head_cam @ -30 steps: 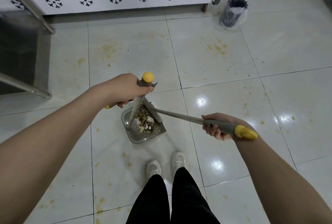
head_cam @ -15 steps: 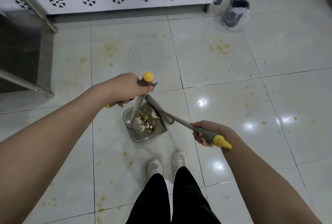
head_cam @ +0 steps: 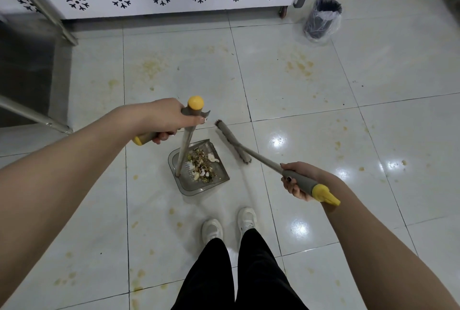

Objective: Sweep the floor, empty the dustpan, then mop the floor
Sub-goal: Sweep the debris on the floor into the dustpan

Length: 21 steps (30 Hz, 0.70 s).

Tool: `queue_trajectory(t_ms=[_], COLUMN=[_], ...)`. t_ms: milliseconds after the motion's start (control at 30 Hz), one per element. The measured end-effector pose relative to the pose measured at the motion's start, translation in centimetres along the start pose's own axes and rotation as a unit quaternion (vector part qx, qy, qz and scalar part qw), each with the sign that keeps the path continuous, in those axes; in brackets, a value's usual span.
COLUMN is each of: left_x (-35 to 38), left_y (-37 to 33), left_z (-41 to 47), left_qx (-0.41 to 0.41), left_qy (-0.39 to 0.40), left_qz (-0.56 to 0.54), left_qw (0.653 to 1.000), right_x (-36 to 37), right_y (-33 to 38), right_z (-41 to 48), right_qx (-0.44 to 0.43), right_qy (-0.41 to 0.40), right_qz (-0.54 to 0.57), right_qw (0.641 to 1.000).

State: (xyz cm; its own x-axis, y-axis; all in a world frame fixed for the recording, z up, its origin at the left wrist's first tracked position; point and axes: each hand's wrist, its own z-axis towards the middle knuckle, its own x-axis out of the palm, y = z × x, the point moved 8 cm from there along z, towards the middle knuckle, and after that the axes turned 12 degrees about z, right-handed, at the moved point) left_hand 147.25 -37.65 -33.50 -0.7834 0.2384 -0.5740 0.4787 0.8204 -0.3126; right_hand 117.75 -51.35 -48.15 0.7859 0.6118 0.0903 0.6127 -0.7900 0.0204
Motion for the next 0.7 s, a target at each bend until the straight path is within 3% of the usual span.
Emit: queue_trajectory(t_ms=[267, 467, 700], left_x=[0.7, 1.6, 1.8], left_y=[2.8, 3.2, 3.2], left_z=[-1.2, -1.8, -2.4], left_qx=[-0.008, 0.001, -0.002], left_qy=[0.047, 0.082, 0.052], left_qz=[-0.015, -0.002, -0.021], left_qw=[0.999, 0.997, 0.998], right_x=[2.9, 4.1, 5.2], right_y=[-1.7, -4.5, -7.9], right_z=[-0.5, 0.5, 1.6], right_qx=[-0.035, -0.011, 0.038], right_qy=[-0.018, -0.011, 0.018], right_qz=[0.061, 0.114, 0.144], right_qw=[0.997, 0.993, 0.989])
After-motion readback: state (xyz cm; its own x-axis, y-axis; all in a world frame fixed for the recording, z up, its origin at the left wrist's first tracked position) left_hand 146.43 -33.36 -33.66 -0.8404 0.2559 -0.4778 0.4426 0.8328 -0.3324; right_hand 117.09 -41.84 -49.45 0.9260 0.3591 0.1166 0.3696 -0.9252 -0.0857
